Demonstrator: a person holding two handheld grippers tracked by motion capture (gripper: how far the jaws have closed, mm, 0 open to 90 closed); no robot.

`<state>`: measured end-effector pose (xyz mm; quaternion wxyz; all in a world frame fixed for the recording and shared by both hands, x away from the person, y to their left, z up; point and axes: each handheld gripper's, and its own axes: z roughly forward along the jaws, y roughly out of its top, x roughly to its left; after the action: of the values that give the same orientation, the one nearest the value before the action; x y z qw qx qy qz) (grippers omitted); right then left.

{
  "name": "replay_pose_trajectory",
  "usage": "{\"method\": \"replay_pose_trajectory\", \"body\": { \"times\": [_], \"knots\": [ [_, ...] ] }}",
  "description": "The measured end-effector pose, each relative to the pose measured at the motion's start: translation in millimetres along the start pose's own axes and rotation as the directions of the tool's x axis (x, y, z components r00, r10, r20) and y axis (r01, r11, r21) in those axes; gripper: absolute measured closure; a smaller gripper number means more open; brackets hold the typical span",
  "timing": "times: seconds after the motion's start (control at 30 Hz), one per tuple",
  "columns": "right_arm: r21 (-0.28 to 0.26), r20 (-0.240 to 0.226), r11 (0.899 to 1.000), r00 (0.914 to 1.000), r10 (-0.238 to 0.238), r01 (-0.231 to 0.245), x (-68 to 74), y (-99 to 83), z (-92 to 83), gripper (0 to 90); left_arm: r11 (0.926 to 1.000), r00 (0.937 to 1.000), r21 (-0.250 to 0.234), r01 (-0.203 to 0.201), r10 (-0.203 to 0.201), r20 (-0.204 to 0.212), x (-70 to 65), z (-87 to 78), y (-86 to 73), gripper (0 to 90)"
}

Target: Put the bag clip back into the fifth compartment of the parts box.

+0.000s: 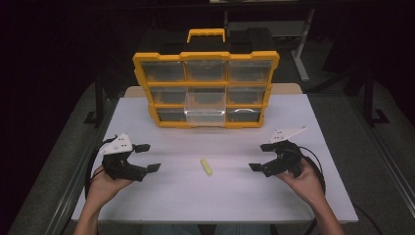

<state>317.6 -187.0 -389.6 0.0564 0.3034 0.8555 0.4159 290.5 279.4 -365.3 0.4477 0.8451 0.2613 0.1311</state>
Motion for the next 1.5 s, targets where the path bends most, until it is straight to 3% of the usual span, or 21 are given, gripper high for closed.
{"method": "replay_pose_trajectory", "body": {
  "times": [0.43,0.77,1.1,1.5],
  "knots": [
    [0.044,-0.038,0.999,0.9990,-0.025,0.027,20.0,37.6,27.4,15.1,0.9997,0.9997,-0.007,0.022,-0.022,-0.010,3.6,-0.2,-7.8,19.8],
    [0.094,-0.046,0.993,0.9970,-0.063,0.067,35.6,63.6,50.4,28.9,0.9999,0.9999,-0.012,0.011,-0.011,-0.008,2.5,-0.2,-7.7,19.7],
    [0.173,-0.054,0.982,0.9963,-0.067,0.075,45.9,76.4,82.1,44.2,0.9997,0.9999,-0.022,0.012,-0.013,-0.010,1.6,-1.6,-7.1,19.7],
    [0.226,-0.063,0.970,0.9946,-0.083,0.095,55.4,78.7,116.8,49.1,0.9998,1.0000,-0.019,0.002,-0.002,-0.006,1.2,-0.5,-6.9,19.5]
  ]
}}
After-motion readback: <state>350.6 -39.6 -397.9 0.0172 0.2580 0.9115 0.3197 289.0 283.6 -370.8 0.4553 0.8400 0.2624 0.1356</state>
